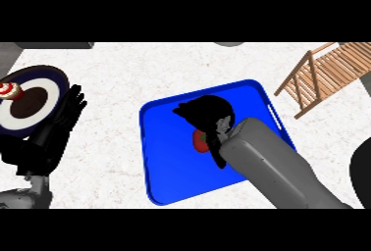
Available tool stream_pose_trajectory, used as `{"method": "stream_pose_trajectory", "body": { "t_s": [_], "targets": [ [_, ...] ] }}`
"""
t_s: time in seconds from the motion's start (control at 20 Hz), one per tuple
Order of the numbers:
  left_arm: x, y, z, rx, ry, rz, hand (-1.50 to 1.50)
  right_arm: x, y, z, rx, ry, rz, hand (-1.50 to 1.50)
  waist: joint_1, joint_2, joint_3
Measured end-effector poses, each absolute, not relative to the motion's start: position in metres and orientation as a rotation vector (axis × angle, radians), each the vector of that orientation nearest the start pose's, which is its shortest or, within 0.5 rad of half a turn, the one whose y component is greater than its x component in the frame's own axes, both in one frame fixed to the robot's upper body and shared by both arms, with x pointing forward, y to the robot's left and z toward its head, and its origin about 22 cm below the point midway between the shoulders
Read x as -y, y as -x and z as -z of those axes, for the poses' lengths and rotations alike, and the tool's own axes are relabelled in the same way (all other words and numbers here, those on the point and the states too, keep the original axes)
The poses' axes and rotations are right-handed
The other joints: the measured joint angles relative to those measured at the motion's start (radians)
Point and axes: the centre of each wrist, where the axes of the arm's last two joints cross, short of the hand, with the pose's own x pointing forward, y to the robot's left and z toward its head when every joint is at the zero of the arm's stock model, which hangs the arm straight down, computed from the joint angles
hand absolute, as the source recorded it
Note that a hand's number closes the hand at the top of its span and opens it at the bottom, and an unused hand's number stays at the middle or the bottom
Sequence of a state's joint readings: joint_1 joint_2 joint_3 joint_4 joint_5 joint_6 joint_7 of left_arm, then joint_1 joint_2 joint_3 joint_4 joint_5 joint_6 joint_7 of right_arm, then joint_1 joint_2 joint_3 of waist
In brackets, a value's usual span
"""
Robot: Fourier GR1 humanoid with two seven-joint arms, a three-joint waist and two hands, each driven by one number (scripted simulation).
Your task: Pick the tomato from the tray and place it in the tiered shelf
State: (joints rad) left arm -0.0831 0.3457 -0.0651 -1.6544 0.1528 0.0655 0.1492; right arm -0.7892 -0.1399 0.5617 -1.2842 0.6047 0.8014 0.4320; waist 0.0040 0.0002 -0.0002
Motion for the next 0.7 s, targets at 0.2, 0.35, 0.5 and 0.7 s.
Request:
{"method": "stream_pose_trajectory", "body": {
  "t_s": [0.2,0.35,0.5,0.7],
  "targets": [
    [-0.281,-0.255,-0.057,1.573,-0.124,0.180,0.00,0.051,-0.340,-0.110,0.948,0.394,-1.911,-1.50,0.003,0.000,0.000],
    [-0.282,-0.255,-0.059,1.571,-0.120,0.181,0.00,0.048,-0.343,-0.104,0.934,0.388,-1.916,-1.50,0.003,0.000,0.000],
    [-0.281,-0.256,-0.058,1.567,-0.124,0.181,0.00,0.051,-0.342,-0.098,0.916,0.382,-1.926,-1.50,0.002,0.000,0.000],
    [-0.280,-0.258,-0.059,1.568,-0.117,0.178,0.00,0.053,-0.345,-0.088,0.895,0.379,-1.933,-1.50,0.002,0.000,0.000]
  ]
}}
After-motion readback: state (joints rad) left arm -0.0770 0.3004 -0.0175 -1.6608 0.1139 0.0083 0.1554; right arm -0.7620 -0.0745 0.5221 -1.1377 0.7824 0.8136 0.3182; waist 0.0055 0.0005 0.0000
